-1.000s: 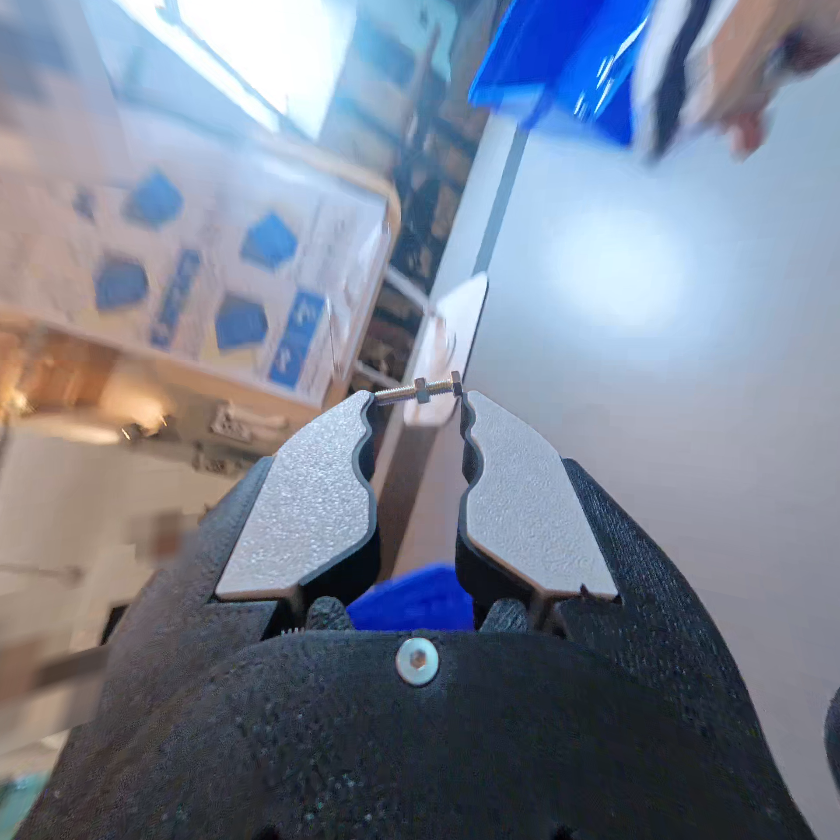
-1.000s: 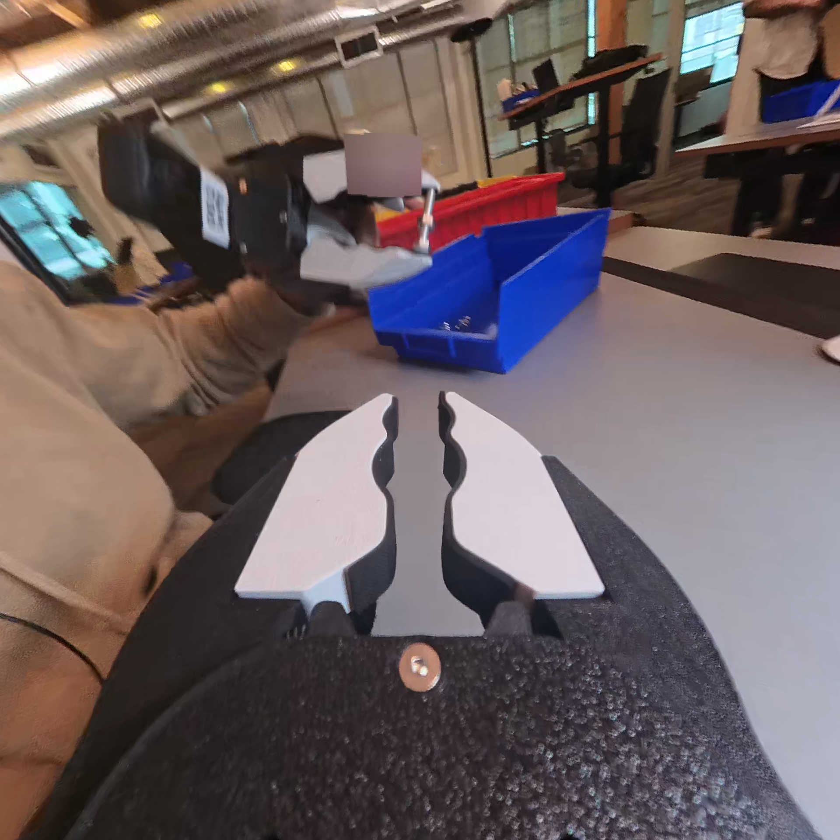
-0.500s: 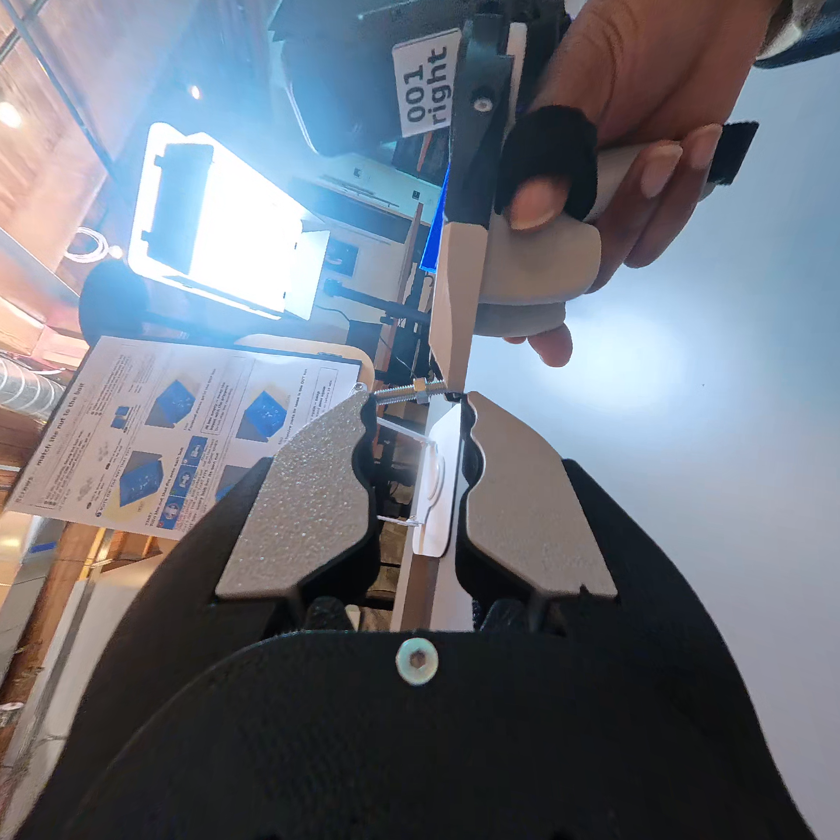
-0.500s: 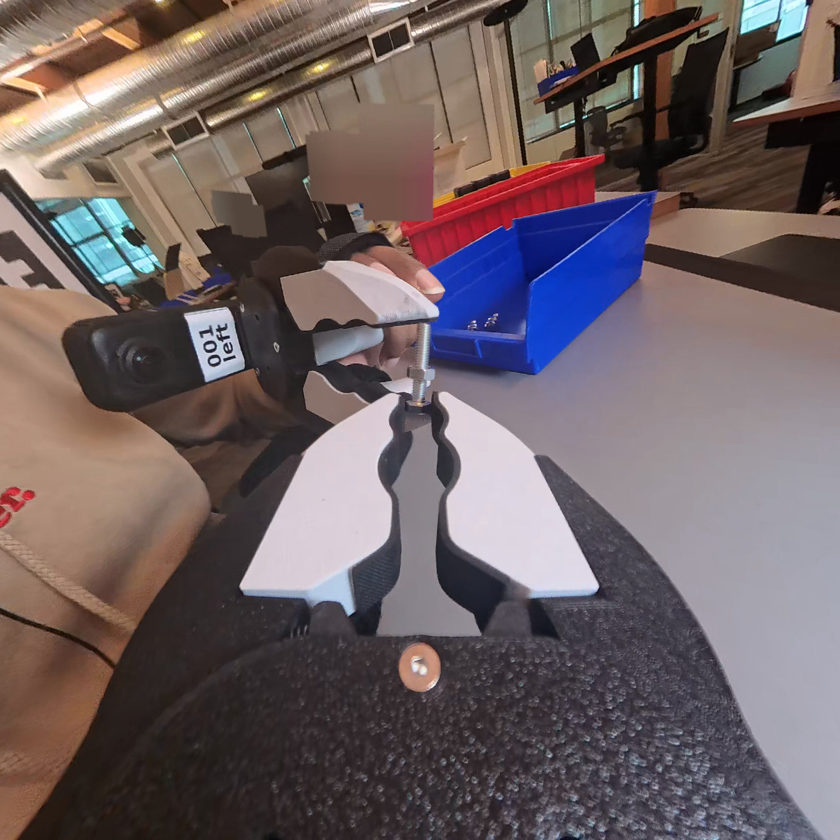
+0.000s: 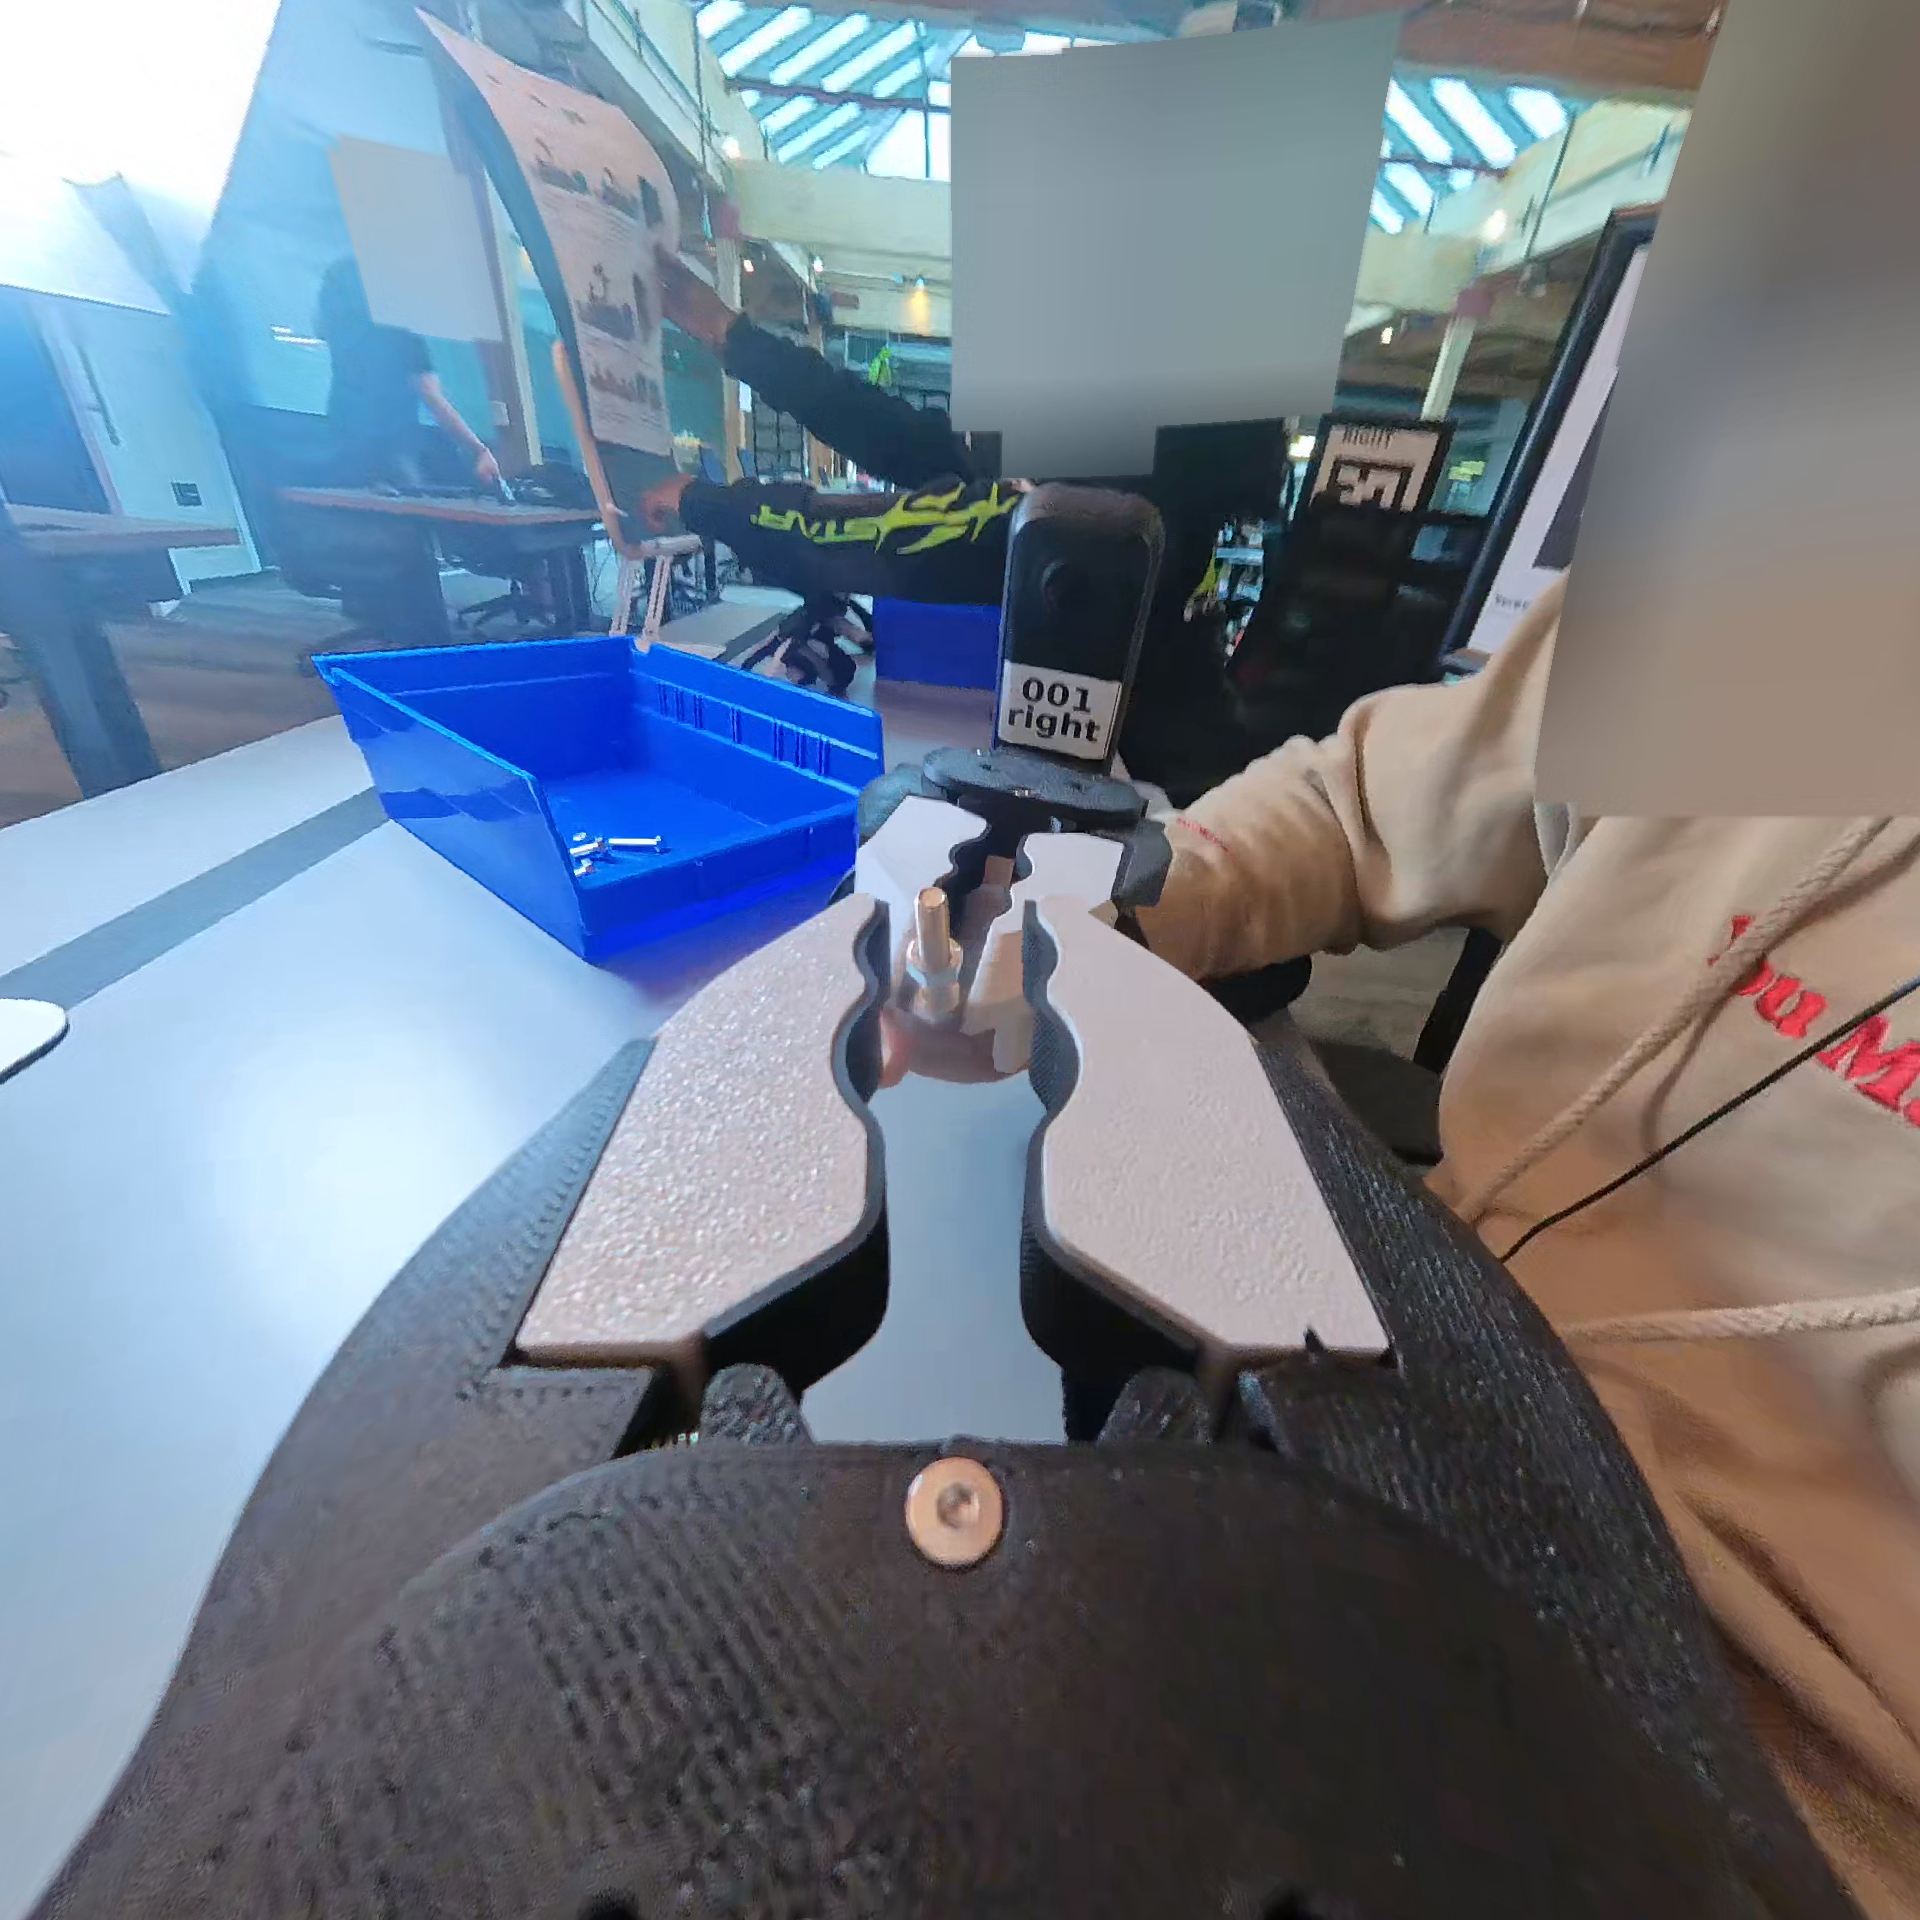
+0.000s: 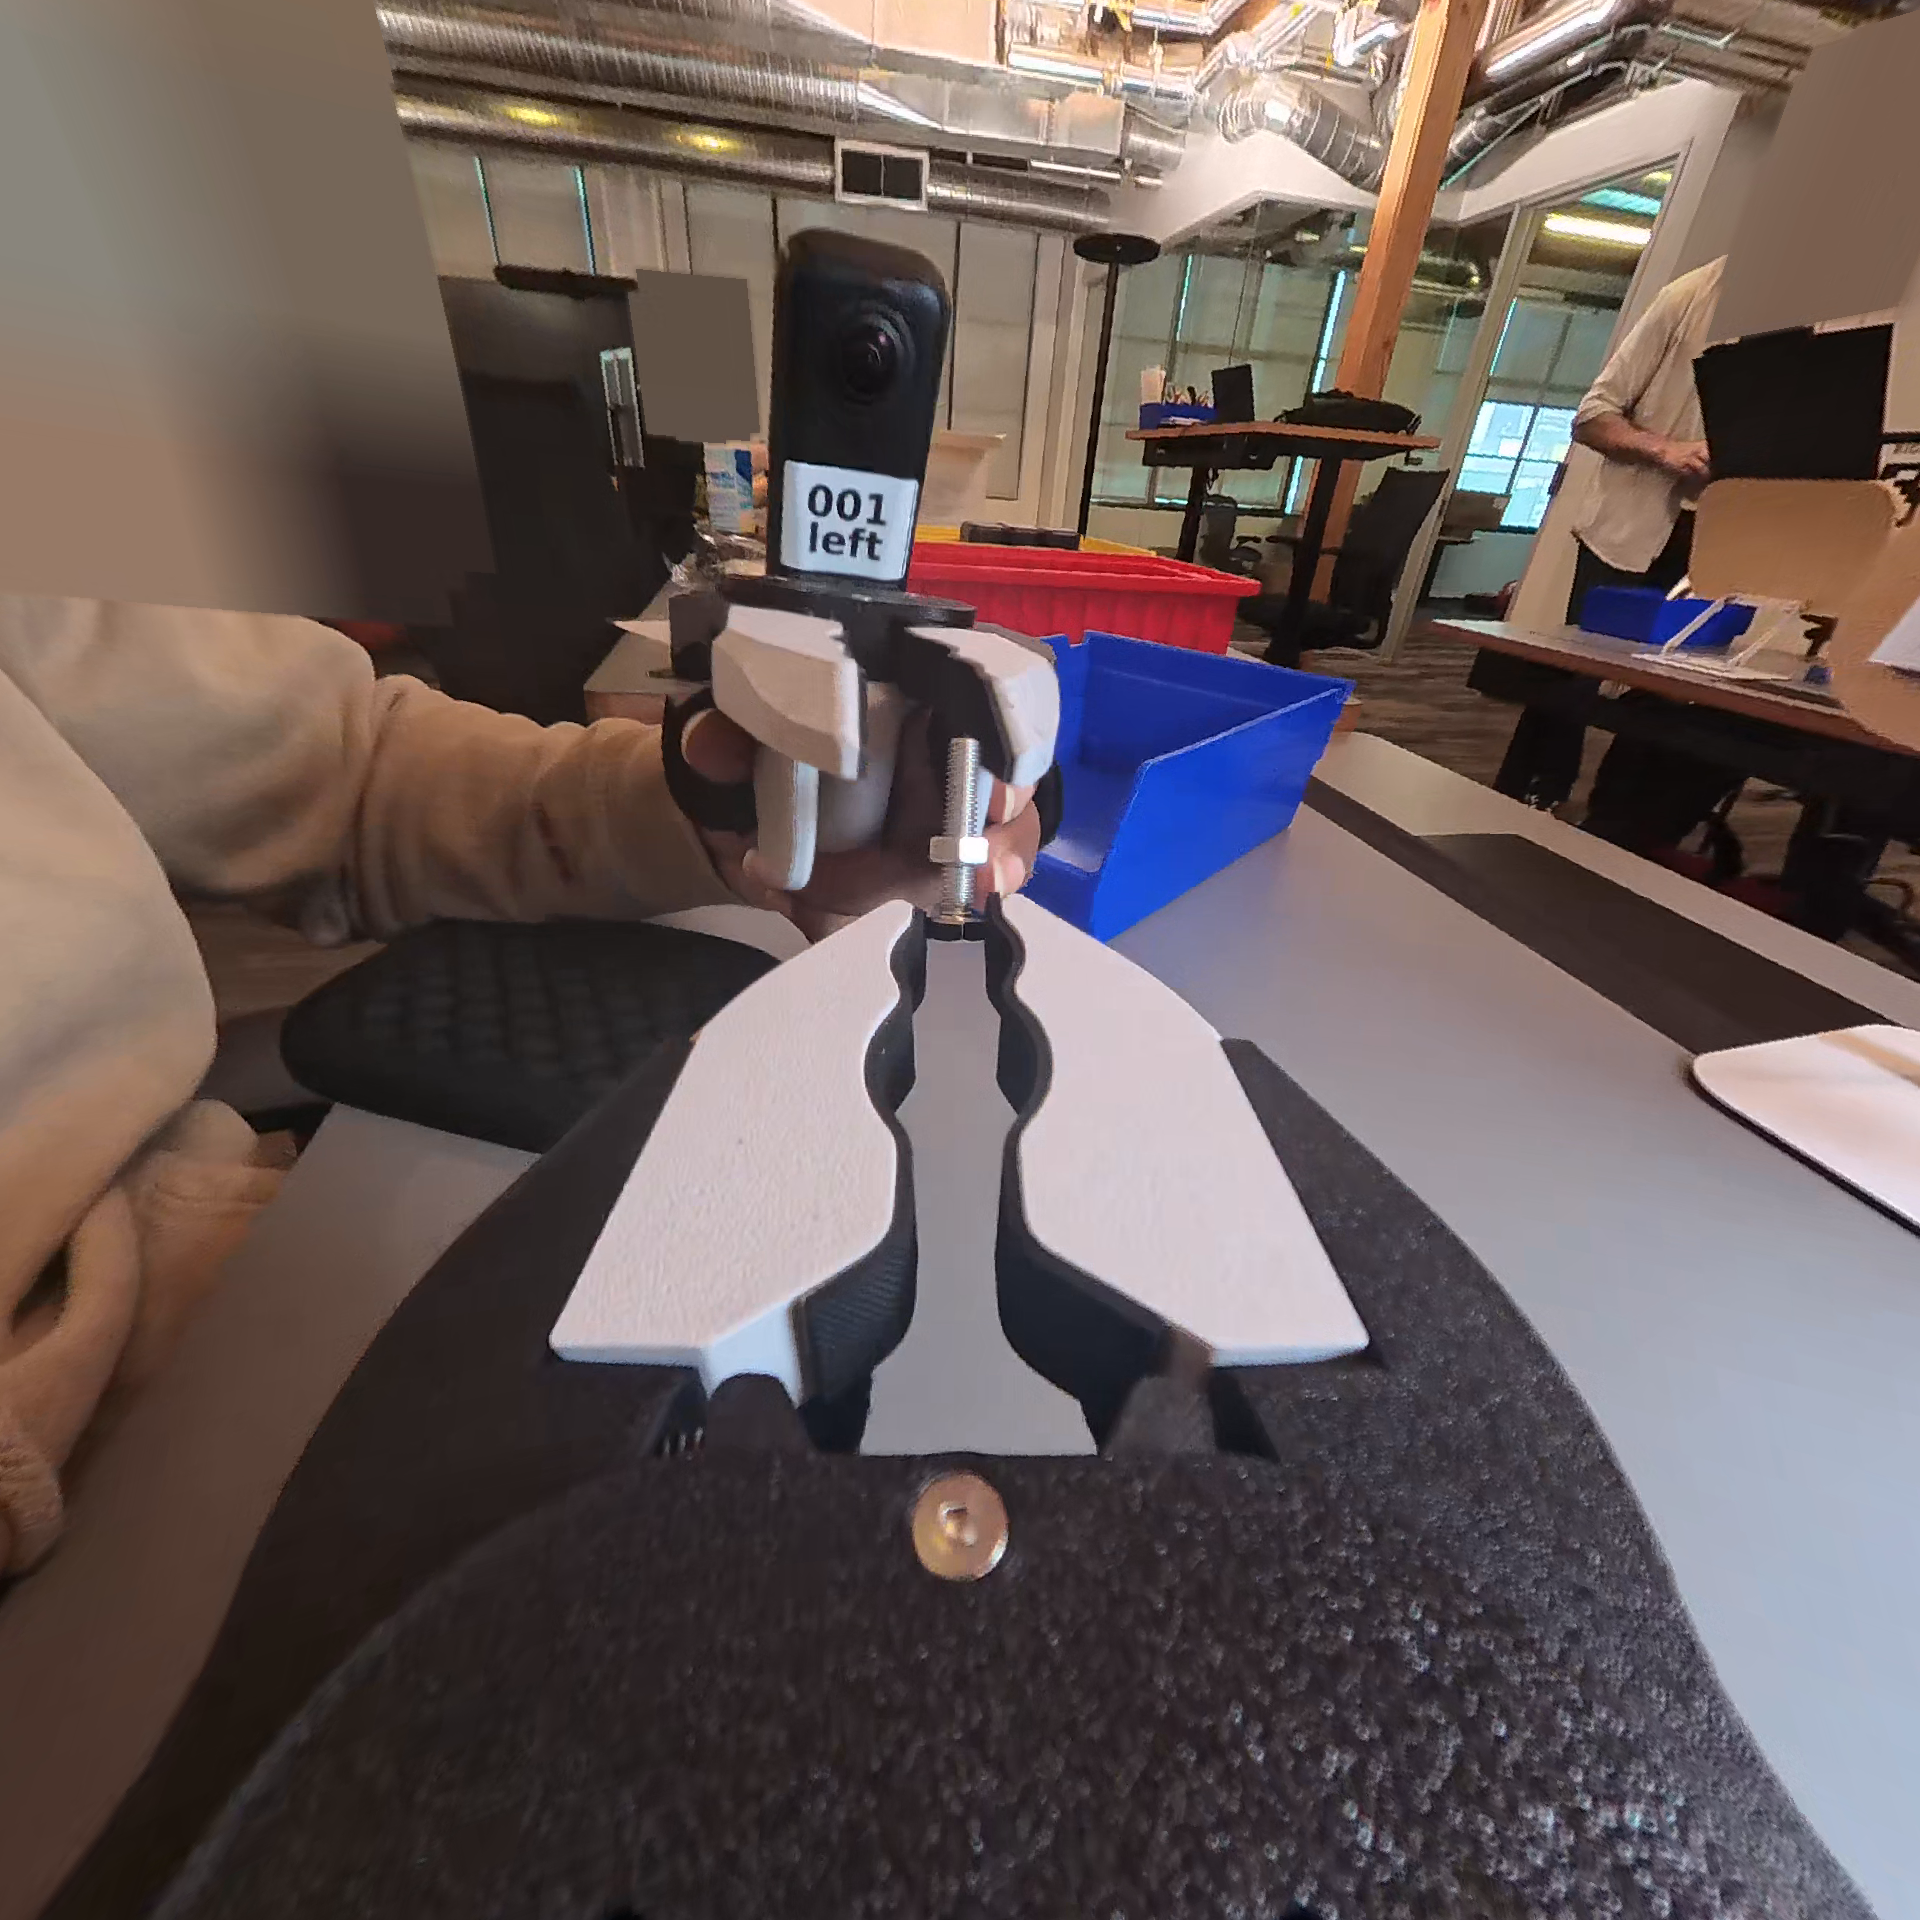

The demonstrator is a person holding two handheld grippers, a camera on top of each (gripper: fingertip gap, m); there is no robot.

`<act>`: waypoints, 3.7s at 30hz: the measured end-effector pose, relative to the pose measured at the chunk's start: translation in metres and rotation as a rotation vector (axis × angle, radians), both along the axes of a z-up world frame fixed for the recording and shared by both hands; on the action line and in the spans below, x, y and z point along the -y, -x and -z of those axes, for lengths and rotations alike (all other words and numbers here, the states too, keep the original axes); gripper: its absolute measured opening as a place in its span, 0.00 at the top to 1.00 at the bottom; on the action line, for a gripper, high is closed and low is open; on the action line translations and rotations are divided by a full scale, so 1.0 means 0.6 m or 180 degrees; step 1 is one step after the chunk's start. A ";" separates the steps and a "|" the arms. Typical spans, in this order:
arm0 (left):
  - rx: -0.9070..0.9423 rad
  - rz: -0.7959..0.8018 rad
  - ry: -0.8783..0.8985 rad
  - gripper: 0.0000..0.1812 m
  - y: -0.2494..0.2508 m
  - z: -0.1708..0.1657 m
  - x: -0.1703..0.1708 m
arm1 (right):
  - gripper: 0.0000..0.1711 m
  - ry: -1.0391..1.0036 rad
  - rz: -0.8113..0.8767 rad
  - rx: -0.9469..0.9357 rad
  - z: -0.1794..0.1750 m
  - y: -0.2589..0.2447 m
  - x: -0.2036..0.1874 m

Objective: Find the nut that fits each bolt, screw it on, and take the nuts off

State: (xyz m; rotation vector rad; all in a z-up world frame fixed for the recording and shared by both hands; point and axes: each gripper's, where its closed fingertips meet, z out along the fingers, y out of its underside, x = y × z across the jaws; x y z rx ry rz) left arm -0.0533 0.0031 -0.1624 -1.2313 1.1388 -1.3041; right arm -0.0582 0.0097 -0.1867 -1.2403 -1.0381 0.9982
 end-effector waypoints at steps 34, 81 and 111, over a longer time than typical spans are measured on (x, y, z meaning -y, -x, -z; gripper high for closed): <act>-0.0407 -0.0122 -0.0486 0.97 -0.012 0.023 0.017 | 0.94 0.0100 -0.0241 0.0250 0.029 0.016 0.018; -0.0311 -0.0218 0.0071 0.80 -0.015 0.039 -0.008 | 0.94 0.0998 -0.0126 0.0046 0.030 0.006 -0.015; -0.0053 -0.0156 0.0344 0.93 0.000 0.026 -0.020 | 0.94 0.1156 0.0042 -0.0028 0.028 -0.012 -0.039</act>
